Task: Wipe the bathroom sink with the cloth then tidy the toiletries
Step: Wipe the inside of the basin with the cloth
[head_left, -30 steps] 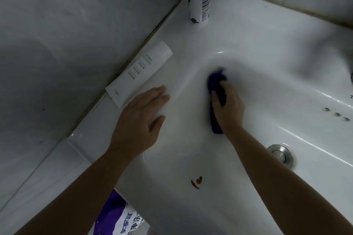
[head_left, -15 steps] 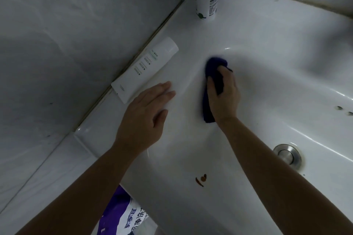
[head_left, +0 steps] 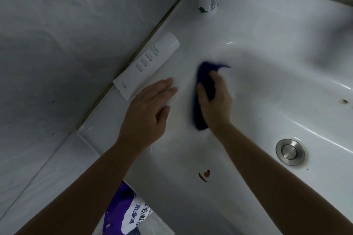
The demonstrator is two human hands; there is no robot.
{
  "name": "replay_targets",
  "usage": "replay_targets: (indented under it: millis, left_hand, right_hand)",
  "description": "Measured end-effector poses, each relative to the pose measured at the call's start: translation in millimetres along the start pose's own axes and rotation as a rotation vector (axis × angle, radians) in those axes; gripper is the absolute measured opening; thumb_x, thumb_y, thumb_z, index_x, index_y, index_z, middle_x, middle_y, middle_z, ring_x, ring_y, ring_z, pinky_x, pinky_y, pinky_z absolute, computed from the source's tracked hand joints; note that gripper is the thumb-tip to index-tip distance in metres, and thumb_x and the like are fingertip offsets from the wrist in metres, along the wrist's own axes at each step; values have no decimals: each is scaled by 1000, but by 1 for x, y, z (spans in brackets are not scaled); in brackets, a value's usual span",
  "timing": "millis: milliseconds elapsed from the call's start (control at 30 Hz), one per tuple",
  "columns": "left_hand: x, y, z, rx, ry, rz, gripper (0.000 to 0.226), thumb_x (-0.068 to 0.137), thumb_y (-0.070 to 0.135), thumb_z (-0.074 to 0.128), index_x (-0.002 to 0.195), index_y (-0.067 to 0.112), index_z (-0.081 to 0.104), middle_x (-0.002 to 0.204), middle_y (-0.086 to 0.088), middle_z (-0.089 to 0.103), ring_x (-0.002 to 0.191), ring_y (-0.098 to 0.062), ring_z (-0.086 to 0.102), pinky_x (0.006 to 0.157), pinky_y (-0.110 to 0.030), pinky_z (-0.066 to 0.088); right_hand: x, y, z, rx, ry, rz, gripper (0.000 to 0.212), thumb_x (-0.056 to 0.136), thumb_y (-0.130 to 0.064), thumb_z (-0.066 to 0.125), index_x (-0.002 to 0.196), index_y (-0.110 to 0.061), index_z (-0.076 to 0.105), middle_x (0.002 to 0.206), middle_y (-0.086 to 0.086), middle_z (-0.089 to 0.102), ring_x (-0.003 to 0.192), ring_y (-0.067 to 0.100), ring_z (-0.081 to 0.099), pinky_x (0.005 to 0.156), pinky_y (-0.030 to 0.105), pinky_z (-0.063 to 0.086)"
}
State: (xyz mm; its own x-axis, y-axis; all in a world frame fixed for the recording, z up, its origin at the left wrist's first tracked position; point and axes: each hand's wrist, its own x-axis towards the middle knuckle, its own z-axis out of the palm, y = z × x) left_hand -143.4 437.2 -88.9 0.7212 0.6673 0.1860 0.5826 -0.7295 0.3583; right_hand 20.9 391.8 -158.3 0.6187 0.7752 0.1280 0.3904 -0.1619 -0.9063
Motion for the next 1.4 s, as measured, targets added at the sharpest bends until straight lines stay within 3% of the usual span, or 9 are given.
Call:
replay_targets:
  millis: [133, 267, 400, 667, 833, 967, 1100, 1267, 1400]
  left_hand:
    - [1, 0, 0, -9, 11, 15, 41, 88, 17, 44, 127, 7, 53, 136, -7, 49, 126, -16, 42, 107, -26, 33]
    - [-1, 3, -2, -34, 30, 8, 42, 85, 16, 45, 125, 6, 55, 134, -9, 51, 124, -19, 44, 104, -36, 38]
    - [-8, 9, -9, -9, 3, 29, 43, 84, 19, 47, 121, 1, 56, 132, -17, 51, 124, -23, 42, 100, -44, 41]
    - [-78, -6, -22, 56, -36, 45, 47, 89, 26, 45, 129, 1, 50, 136, -15, 47, 126, -26, 43, 101, -41, 39]
    - [-75, -5, -22, 52, -70, 18, 48, 89, 26, 43, 131, 4, 48, 139, -12, 45, 129, -22, 38, 105, -35, 32]
    - [-75, -4, -22, 67, -59, -1, 48, 89, 28, 42, 130, 5, 49, 139, -11, 45, 128, -22, 39, 104, -33, 31]
    - [-75, -3, -21, 64, -64, -19, 49, 88, 29, 42, 131, 6, 48, 140, -10, 45, 129, -21, 39, 105, -34, 32]
    - [-75, -3, -18, 60, -46, -21, 48, 88, 29, 43, 130, 6, 49, 139, -10, 46, 128, -22, 40, 103, -38, 36]
    - [-75, -3, -19, 56, -26, -9, 48, 88, 28, 43, 129, 4, 50, 138, -11, 47, 127, -22, 41, 103, -37, 35]
  right_hand:
    - [-29, 19, -35, -244, -524, -397, 34, 88, -28, 48, 120, -17, 43, 114, 15, 63, 83, 28, 64, 71, 28, 51]
    - [-32, 37, -95, -445, -540, 66, 35, 91, -23, 54, 126, -20, 53, 128, 4, 58, 111, 27, 56, 90, 27, 38]
    - [-108, -3, -96, -349, -758, 203, 33, 91, -28, 53, 124, -24, 56, 126, -4, 58, 113, 18, 54, 91, 21, 35]
    - [-115, -18, -88, -411, -578, 338, 30, 92, -25, 52, 121, -22, 59, 123, -1, 61, 110, 21, 56, 87, 22, 37]
    - [-118, -30, -92, -213, -806, 358, 27, 89, -27, 58, 115, -24, 63, 108, -8, 64, 103, 15, 59, 87, 22, 40]
    - [-109, -21, -86, -449, -546, 372, 32, 90, -27, 55, 121, -23, 59, 123, 2, 61, 110, 23, 56, 88, 26, 39]
    - [-118, -39, -81, -161, -817, 356, 24, 88, -29, 58, 111, -27, 64, 99, -8, 65, 95, 14, 60, 83, 24, 43]
    - [-104, -15, -86, -463, -603, 368, 33, 90, -28, 55, 121, -20, 58, 122, 4, 62, 108, 25, 57, 84, 25, 40]
    - [-100, -36, -48, -175, -772, 324, 25, 88, -31, 57, 112, -25, 60, 105, -1, 64, 94, 19, 59, 77, 23, 41]
